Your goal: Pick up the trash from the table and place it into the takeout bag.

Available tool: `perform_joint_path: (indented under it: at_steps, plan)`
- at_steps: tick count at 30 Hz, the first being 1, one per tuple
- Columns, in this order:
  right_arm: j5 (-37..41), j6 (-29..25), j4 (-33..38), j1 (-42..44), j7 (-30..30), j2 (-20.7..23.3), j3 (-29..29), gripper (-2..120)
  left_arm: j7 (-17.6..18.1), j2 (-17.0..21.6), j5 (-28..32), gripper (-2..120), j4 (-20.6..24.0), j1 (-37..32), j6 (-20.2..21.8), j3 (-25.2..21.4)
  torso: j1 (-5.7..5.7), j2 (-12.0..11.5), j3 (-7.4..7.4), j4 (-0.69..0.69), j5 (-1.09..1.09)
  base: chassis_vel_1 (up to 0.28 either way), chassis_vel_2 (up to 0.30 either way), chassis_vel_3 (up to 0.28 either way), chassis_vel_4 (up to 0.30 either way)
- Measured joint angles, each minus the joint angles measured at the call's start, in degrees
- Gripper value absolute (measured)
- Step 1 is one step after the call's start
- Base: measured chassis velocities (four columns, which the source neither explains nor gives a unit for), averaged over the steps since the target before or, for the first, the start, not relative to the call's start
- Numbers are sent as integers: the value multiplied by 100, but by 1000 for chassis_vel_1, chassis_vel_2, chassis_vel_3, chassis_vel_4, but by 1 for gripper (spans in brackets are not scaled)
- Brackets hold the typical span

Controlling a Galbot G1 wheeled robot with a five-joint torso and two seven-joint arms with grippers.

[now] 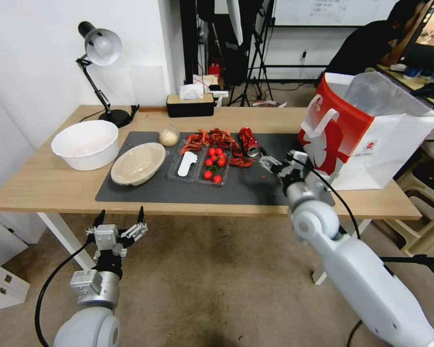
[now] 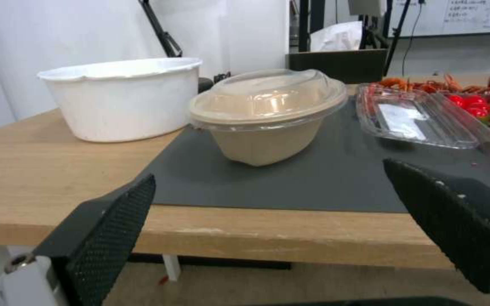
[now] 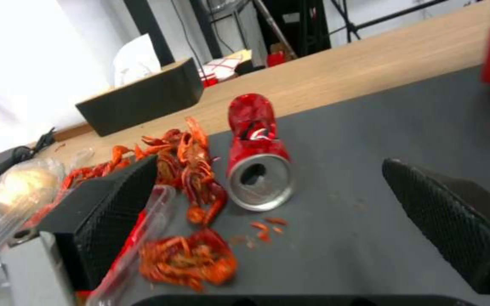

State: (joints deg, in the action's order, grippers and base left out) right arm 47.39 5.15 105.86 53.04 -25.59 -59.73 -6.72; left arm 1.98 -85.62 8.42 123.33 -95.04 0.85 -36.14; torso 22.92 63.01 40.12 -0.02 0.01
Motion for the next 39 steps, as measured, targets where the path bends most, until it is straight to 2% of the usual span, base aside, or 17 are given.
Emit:
perform_joint_path:
  at_steps: [3,4,6,9,14,15,18,24,30,31,34,36,39]
  plan:
    - [119,27,-74,-124,1,3,74,99,1,0,0,100,1,-2,-5,-8,0,0,0,1,-1,0,0,0,0]
    - [450,136,-309,-467,-16,2,280,99,4,-3,0,100,1,-8,-15,-28,0,0,0,3,-2,0,0,0,0]
    - [614,197,-493,-688,-34,-18,445,99,5,-14,0,100,1,-12,-23,-35,0,0,0,2,-2,0,0,0,0]
    - [685,215,-601,-812,-36,-39,540,99,6,-21,0,100,1,-16,-32,-39,0,0,0,1,-1,0,0,0,0]
    - [980,277,-1541,-1669,-80,-336,1068,99,12,-62,-12,100,-25,-22,-76,-74,1,0,0,2,-1,0,0,0,0]
    - [980,277,-1541,-1669,-80,-336,1068,99,12,-62,-12,100,-25,-22,-76,-74,1,0,0,2,-1,0,0,0,0]
    - [1006,285,-2261,-2112,-76,-536,1287,99,21,-63,-9,100,-41,-21,-82,-112,0,0,-1,1,-1,0,0,0,0]
    - [1029,285,-2617,-2360,-53,-714,1441,98,32,-52,-2,100,-68,-17,-96,-133,0,1,-1,2,-2,0,0,0,0]
    - [1025,337,-2917,-2508,-70,-895,1542,80,39,-39,7,100,-146,-3,-174,-148,-1,1,-1,2,-1,0,0,0,0]
    - [1025,337,-2917,-2508,-70,-895,1542,80,39,-39,7,100,-146,-3,-174,-148,-1,1,-1,2,-1,0,0,0,0]
    - [1012,348,-2997,-2524,-89,-968,1546,65,41,-30,1,100,-163,1,-197,-158,-1,1,-1,2,-1,0,0,0,0]
    - [1005,348,-2999,-2524,-95,-980,1546,61,42,-30,1,100,-166,1,-198,-159,-1,1,-1,1,-1,0,0,0,0]
    - [989,348,-2980,-2490,-105,-991,1534,50,42,-28,-1,100,-175,3,-201,-160,-1,1,-2,1,-1,0,0,0,0]
